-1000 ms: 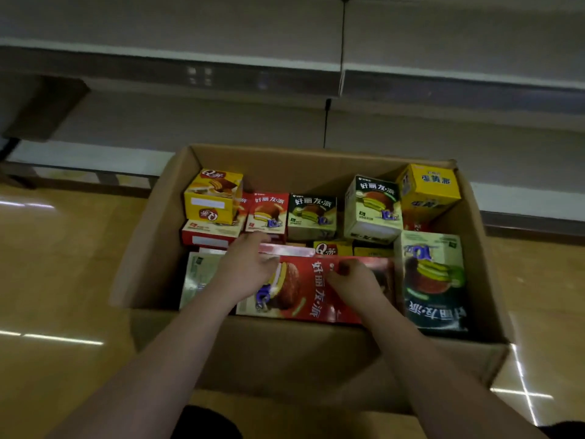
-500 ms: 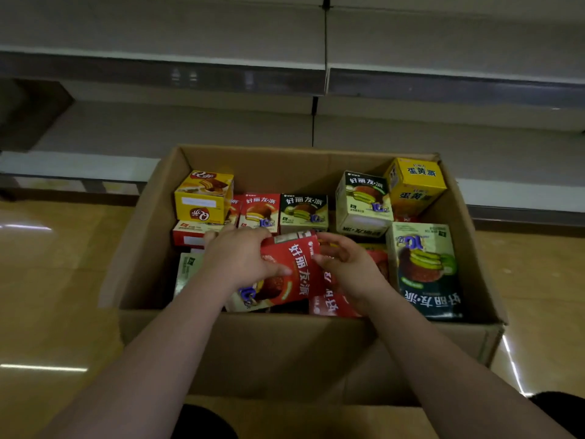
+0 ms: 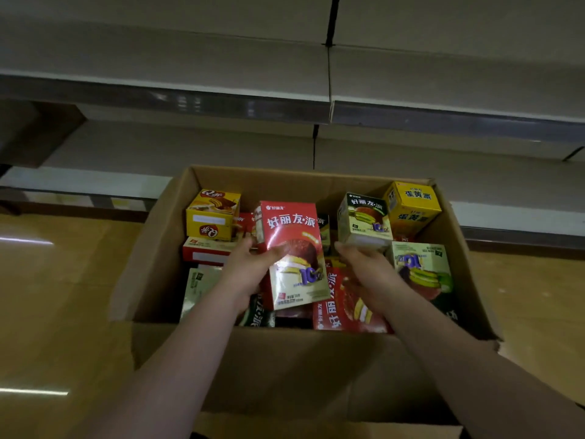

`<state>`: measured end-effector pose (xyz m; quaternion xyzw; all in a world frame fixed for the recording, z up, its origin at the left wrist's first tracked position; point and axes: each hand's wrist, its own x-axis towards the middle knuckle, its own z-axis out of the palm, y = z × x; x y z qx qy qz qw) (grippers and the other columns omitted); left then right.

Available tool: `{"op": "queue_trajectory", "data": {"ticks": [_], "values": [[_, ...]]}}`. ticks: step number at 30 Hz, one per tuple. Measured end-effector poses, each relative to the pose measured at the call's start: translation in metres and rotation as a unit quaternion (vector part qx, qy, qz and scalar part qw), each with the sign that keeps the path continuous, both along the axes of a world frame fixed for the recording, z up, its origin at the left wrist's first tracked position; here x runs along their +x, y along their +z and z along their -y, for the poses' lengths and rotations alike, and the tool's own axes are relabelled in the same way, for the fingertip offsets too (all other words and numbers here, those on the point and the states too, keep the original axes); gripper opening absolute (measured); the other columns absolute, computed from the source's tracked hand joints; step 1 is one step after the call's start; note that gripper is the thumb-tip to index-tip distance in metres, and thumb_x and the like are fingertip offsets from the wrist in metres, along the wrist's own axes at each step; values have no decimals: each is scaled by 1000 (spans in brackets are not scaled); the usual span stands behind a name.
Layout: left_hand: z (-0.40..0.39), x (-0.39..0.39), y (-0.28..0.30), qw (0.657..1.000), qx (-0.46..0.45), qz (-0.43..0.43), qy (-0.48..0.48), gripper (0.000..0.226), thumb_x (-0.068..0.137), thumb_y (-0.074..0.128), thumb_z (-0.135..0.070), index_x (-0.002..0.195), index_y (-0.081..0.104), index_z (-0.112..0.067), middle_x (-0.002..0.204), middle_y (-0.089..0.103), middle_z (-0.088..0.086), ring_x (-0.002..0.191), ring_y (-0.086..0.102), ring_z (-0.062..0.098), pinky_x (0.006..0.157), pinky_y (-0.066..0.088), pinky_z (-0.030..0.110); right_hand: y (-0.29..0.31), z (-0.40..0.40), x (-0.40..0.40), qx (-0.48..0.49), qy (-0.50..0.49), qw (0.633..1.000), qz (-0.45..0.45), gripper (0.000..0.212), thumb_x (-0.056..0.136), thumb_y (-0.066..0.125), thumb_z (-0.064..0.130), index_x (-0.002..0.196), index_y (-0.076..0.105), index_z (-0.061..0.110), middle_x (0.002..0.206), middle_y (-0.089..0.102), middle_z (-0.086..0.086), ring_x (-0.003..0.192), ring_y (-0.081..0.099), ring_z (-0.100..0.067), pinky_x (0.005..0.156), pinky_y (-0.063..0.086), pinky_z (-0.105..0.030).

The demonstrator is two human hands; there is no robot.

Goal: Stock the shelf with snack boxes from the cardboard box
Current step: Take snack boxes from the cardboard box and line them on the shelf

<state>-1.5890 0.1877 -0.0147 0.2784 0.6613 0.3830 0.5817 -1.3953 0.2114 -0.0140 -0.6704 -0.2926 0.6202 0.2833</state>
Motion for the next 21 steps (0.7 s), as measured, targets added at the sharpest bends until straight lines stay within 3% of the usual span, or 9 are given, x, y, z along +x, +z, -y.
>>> {"op": "queue_trajectory", "data": {"ticks": [3, 5, 7, 10, 13, 15, 19, 21], "values": [[-4, 4, -6, 1000, -10, 4, 20, 34, 77, 79, -29, 104, 59, -26, 105, 70, 1, 93, 68, 23, 91, 52, 48, -5, -8, -5, 1, -89, 996, 15, 30, 91, 64, 28, 112, 59, 8, 91, 69, -10, 75, 68, -24, 65, 53, -34], [-6, 4, -10, 1000, -9, -5, 28, 31, 78, 78, -30, 101, 58, -27, 102, 70, 1, 91, 68, 22, 89, 53, 46, -4, -23, -4, -55, -195, 978, -39, 28, 90, 65, 28, 107, 55, 7, 84, 57, -8, 70, 58, -19, 58, 48, -33], [-6, 3, -11, 999, -10, -11, 33, 34, 79, 77, -30, 106, 58, -24, 100, 70, 0, 86, 68, 20, 79, 54, 38, -3, -38, -4, -85, -250, 960, -96, 27, 91, 64, 32, 110, 53, 16, 86, 48, -5, 77, 53, -18, 61, 47, -32], [-4, 0, -13, 999, -12, -17, 38, 41, 80, 76, -30, 114, 56, -21, 99, 70, 2, 82, 68, 17, 63, 48, 29, -6, -58, -6, -111, -267, 948, -133, 32, 88, 67, 34, 113, 52, 21, 100, 52, -9, 91, 57, -29, 59, 49, -40], [-5, 0, -13, 999, -18, -16, 42, 39, 80, 76, -31, 111, 54, -23, 100, 69, 2, 81, 67, 17, 60, 45, 27, -11, -68, -5, -122, -295, 936, -147, 43, 80, 76, 36, 110, 51, 18, 114, 54, -13, 104, 57, -36, 75, 53, -47], [-7, 1, -15, 999, -15, -12, 36, 34, 80, 77, -31, 106, 57, -24, 99, 71, 3, 82, 69, 19, 64, 50, 30, -11, -68, -3, -114, -285, 938, -160, 37, 83, 74, 31, 105, 52, 12, 122, 54, -13, 107, 56, -30, 88, 50, -40], [-9, 5, -14, 999, -19, 11, 43, 32, 80, 77, -28, 107, 60, -22, 93, 73, 6, 79, 73, 24, 69, 57, 35, 4, -46, 8, -107, -254, 938, -209, 30, 83, 70, 30, 92, 50, 9, 100, 53, -10, 87, 55, -24, 86, 44, -41], [-12, 9, -12, 997, -16, 35, 65, 31, 80, 77, -23, 106, 59, -24, 93, 73, 8, 77, 72, 25, 67, 57, 35, 10, -29, 12, -89, -230, 941, -233, 37, 84, 67, 37, 102, 53, 8, 104, 55, -13, 97, 58, -26, 91, 43, -52]]}}
